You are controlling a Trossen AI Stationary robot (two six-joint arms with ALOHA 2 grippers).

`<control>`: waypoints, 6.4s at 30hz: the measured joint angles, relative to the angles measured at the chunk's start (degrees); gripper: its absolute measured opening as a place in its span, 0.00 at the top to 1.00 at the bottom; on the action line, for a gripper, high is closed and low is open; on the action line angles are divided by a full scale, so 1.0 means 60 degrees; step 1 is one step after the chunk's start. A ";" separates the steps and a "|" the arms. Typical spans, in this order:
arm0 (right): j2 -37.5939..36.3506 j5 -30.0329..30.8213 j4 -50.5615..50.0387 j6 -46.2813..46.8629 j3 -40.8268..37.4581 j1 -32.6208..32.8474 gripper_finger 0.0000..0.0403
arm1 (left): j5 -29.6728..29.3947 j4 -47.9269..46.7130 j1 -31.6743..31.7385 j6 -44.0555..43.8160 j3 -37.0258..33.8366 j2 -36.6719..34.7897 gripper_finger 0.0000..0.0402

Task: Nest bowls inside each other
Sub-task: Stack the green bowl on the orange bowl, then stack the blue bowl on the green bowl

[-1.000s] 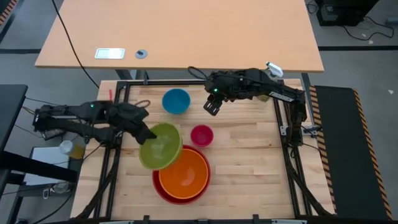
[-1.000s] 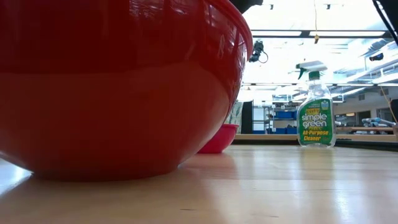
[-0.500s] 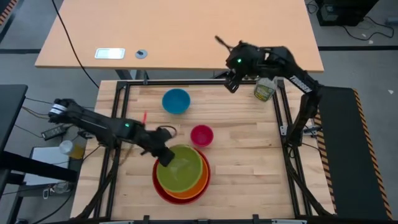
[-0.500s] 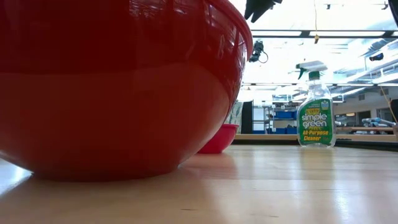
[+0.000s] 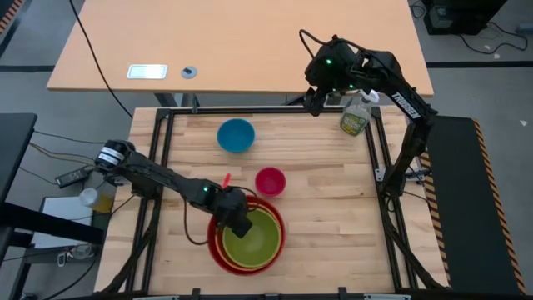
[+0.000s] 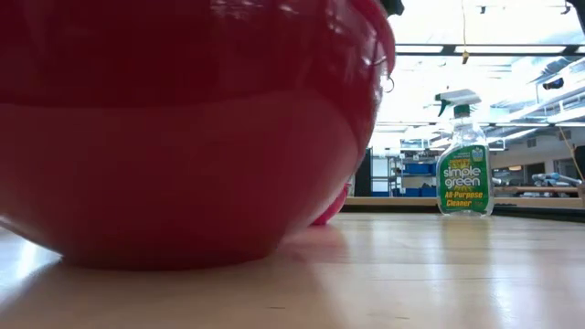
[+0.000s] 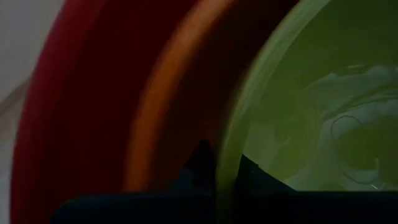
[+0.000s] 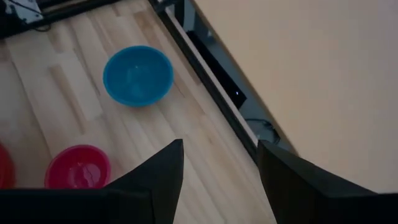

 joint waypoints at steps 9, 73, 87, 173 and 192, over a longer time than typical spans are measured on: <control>-0.0026 -0.0453 0.0093 -0.0294 0.0000 -0.0004 0.48 | -0.0255 0.0064 -0.0112 -0.1193 0.0000 0.0176 0.92; -0.4468 -0.2652 0.7106 0.1182 -0.8921 0.0968 0.53 | -0.3134 0.0665 -0.0051 0.2562 0.0882 -0.2056 0.52; -0.3934 -0.1743 0.8089 0.3589 -1.0367 0.2116 0.54 | -0.2966 -0.2564 0.3314 0.5876 0.0671 -0.2812 0.52; -0.1643 -0.1701 1.0263 0.4834 -1.0367 0.1483 0.54 | 0.1238 0.0411 1.0697 0.8443 -0.0520 0.0586 0.94; -0.1713 -0.2149 1.0233 0.5404 -1.0367 0.1531 0.54 | 0.1045 -0.0211 1.0821 0.8593 -0.0274 -0.0587 0.96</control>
